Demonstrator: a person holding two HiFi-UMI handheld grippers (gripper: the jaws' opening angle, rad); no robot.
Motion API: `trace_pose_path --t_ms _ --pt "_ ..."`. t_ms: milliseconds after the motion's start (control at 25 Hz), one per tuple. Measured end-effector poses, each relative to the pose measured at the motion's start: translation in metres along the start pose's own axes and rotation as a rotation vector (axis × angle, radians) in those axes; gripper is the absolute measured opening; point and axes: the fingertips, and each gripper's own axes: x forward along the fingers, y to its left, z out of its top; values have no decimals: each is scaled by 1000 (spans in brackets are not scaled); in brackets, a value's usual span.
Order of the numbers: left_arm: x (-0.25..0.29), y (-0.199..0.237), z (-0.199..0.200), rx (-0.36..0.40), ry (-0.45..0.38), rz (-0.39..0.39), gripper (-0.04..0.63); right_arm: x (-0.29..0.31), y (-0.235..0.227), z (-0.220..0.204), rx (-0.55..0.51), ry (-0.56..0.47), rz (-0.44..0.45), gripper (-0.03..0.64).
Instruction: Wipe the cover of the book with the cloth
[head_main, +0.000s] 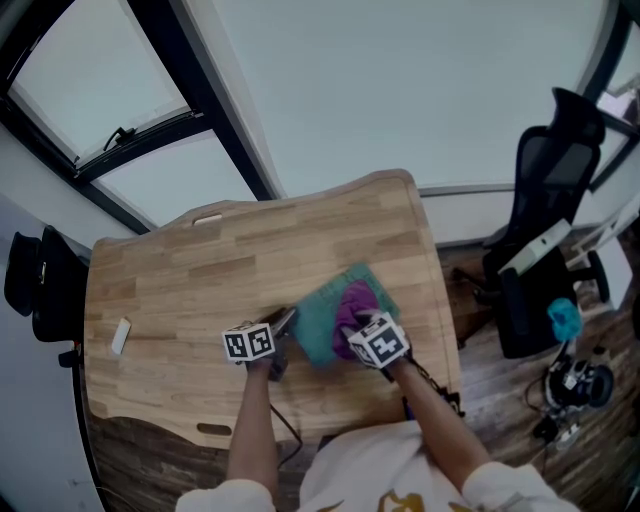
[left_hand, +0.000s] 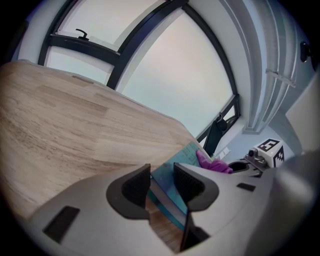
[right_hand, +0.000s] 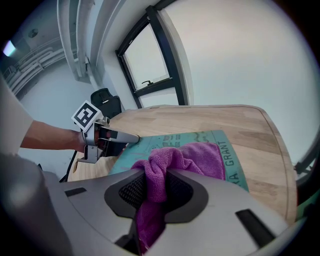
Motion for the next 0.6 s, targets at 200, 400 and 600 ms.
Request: trace_pose_path --t_ms 200,400,600 --pt "0 0 -1 1 -1 2 147 -4 -12 0 23 -12 -18 77" --pt "-1 0 -1 3 -3 4 147 -8 -27 -3 55 -23 -41 77" --pt "0 5 -3 -1 0 11 147 -11 -30 -1 62 -39 -47 77"
